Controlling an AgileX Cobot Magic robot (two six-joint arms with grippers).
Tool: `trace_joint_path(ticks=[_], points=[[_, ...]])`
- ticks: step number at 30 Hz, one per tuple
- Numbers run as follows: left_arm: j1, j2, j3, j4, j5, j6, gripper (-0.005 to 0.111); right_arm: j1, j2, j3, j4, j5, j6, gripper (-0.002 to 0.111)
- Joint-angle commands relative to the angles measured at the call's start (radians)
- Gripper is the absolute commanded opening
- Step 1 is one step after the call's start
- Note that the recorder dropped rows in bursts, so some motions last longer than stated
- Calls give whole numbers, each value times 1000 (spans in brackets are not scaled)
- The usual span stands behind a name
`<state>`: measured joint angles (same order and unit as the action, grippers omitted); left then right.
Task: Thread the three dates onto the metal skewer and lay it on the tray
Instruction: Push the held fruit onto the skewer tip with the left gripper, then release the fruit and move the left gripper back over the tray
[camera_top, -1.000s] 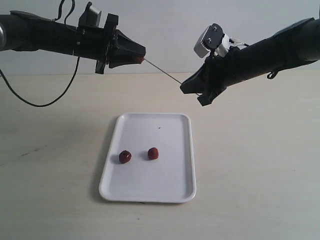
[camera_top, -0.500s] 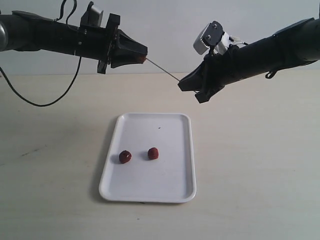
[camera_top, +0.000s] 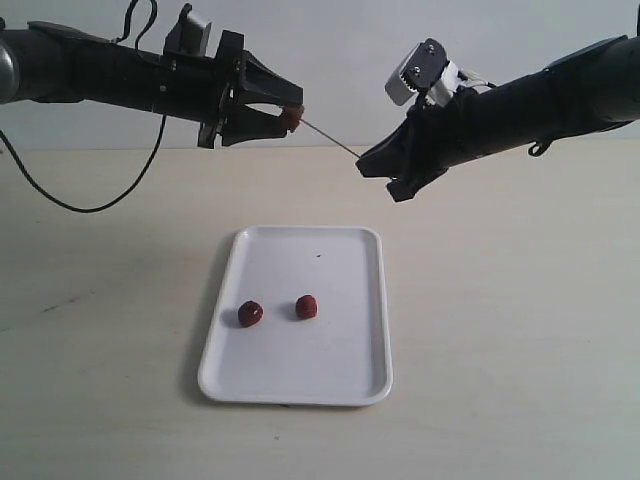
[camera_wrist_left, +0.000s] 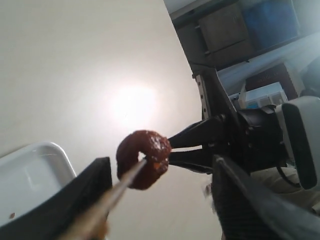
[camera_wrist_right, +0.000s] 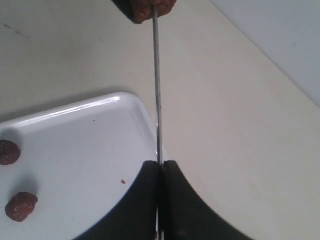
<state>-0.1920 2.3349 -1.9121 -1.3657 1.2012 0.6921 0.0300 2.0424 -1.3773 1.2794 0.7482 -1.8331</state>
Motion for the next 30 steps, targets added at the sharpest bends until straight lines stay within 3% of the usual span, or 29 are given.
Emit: trace_joint_path(ticks=[1, 8, 16, 21, 25, 26, 30], points=[[9, -5, 0, 23, 0, 8, 58, -1, -3, -7, 21, -93, 46, 0], [23, -5, 0, 54, -10, 10, 58, -3, -6, -7, 19, -116, 58, 0], [106, -5, 0, 8, -13, 8, 58, -3, -6, -7, -8, -119, 70, 0], [120, -5, 0, 54, 20, 66, 58, -3, -6, -7, -13, -119, 65, 0], [112, -19, 0, 272, 20, 70, 43, -3, -6, -7, -63, -190, 121, 0], [94, -26, 2, 390, 20, 49, 44, -3, -9, -7, -101, -221, 173, 0], [26, -49, 2, 625, 20, -1, 49, -3, -46, -7, -244, -284, 355, 0]])
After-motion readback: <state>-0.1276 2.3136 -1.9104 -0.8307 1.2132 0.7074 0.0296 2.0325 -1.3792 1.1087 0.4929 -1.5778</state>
